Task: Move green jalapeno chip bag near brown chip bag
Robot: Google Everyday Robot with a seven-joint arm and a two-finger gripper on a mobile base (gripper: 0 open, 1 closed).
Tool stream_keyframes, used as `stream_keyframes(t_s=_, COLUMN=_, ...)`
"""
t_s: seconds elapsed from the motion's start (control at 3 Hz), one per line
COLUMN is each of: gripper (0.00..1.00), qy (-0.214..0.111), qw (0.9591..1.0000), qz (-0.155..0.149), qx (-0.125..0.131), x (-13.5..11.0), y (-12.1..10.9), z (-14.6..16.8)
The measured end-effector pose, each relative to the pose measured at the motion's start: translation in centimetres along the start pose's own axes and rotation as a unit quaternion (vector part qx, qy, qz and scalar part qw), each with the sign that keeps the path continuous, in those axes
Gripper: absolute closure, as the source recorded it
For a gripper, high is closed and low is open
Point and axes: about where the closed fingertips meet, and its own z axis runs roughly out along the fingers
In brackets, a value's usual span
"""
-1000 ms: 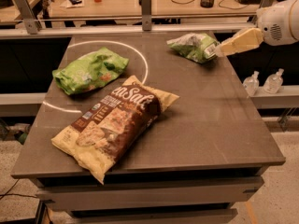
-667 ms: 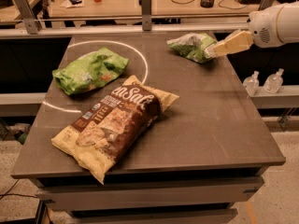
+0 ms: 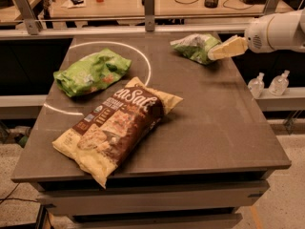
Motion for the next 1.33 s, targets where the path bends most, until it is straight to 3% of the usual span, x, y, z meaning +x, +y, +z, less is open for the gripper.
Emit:
stream_keyframes(t_s=0.67, gripper=0.0, qy=0.032, qw=0.9991, qz=0.0, qx=-0.027, x=1.3, y=1.0, z=3.6)
stream_keyframes(t_s=1.0, gripper=0.18, qy=0.05, qw=0.997, qz=-0.012, qx=-0.058, x=1.5, y=2.7, z=5.0)
stream_keyframes(t_s=1.33, gripper=0.4, qy=0.053, qw=0.9958, qz=-0.02, qx=-0.072, x=1.3, y=3.4, z=5.2)
